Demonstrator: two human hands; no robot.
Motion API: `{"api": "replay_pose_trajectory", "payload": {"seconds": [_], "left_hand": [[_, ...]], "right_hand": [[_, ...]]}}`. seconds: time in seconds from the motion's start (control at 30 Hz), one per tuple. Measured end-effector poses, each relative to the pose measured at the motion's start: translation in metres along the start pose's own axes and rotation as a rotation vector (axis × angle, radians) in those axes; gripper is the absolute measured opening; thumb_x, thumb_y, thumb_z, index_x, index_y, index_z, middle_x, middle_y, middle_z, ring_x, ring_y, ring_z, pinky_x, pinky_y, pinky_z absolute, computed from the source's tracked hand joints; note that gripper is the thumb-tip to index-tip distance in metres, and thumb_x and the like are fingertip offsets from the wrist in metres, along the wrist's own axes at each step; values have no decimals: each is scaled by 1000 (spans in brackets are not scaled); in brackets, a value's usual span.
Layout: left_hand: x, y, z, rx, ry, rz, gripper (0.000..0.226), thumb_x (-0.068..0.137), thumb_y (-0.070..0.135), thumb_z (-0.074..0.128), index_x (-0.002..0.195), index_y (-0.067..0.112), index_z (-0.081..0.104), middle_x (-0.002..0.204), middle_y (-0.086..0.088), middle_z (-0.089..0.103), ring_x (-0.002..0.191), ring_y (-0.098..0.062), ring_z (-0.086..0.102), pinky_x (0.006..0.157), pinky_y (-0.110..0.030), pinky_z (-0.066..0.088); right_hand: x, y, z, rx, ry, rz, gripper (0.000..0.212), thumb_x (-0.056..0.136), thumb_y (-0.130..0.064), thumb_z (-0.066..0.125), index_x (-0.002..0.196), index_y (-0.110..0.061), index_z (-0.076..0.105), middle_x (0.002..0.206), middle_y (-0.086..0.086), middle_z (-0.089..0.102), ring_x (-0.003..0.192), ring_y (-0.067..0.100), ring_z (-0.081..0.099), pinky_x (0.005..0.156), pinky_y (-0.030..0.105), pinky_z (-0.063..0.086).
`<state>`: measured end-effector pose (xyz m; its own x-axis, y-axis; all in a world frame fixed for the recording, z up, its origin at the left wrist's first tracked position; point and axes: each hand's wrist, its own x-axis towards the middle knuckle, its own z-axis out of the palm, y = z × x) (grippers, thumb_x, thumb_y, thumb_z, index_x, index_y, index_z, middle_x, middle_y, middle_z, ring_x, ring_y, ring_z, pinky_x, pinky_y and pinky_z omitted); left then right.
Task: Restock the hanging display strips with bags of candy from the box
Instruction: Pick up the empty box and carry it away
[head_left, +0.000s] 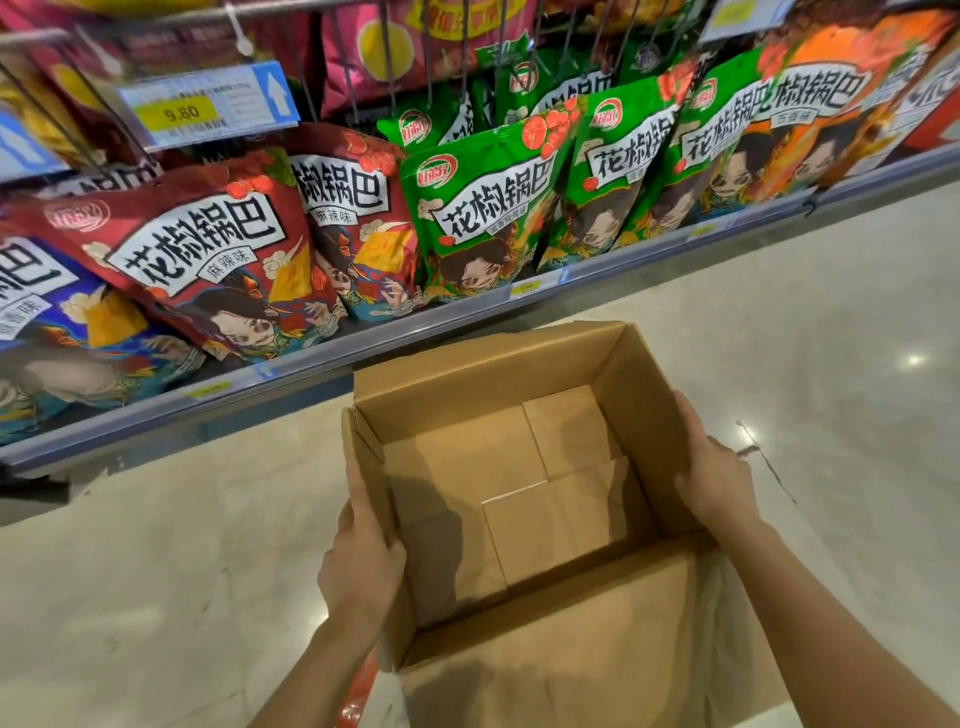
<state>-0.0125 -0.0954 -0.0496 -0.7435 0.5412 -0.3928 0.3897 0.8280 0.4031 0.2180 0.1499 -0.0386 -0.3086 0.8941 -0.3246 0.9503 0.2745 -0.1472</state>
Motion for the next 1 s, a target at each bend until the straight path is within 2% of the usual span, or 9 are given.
{"api": "replay_pose_trajectory", "payload": {"seconds": [0.07,0.17,0.3,0.43,0.6,0.77,0.93,1.0], "left_hand": [[0,2,1,-1,10,6,90,94,25,49,139,33,-28,117,-7,56,80,-15,56,68,-29,54],[-2,10,2,-10,18,5,91,93,27,51,141,31,-26,115,-5,56,77,-10,51,68,-27,52],[-11,25,-7,-31,43,42,87,94,30,49,144,30,-22,127,-6,53,94,-19,60,79,-34,54],[-13,51,-36,10,83,80,89,93,22,52,144,35,-19,129,-7,53,98,-23,61,73,-35,53],[-30,88,-97,128,132,147,88,91,17,53,146,36,-12,127,-6,56,92,-25,61,69,-34,49],[-71,125,-171,118,123,197,81,91,16,46,148,33,-8,121,-11,59,92,-32,60,65,-33,42],[-105,171,-259,181,157,225,89,87,8,48,144,36,-14,113,-12,62,71,-28,57,53,-29,31],[-121,193,-298,208,133,207,89,88,11,48,145,38,-14,112,-11,62,77,-30,59,56,-30,34]], "right_hand": [[-6,3,-2,2,15,8,86,85,3,47,150,-29,0,78,11,53,59,22,49,50,28,36],[-15,11,-5,25,51,30,84,84,4,47,150,-28,5,72,11,53,57,24,51,51,32,41],[-32,23,-19,57,91,67,84,82,6,46,149,-27,9,78,12,55,60,27,48,56,31,34],[-49,34,-40,138,119,101,88,83,4,48,149,-34,3,76,13,56,61,26,53,54,32,40],[-82,35,-99,165,97,126,85,86,0,49,149,-30,1,80,13,55,58,22,47,46,26,26],[-122,31,-170,166,98,131,88,85,-3,53,149,-29,0,77,12,53,57,21,49,45,25,30],[-164,22,-264,198,128,163,88,82,-2,52,149,-29,1,77,12,54,59,26,50,50,30,35],[-182,16,-304,208,127,186,87,82,-3,51,149,-28,2,79,13,55,60,27,50,51,30,35]]}}
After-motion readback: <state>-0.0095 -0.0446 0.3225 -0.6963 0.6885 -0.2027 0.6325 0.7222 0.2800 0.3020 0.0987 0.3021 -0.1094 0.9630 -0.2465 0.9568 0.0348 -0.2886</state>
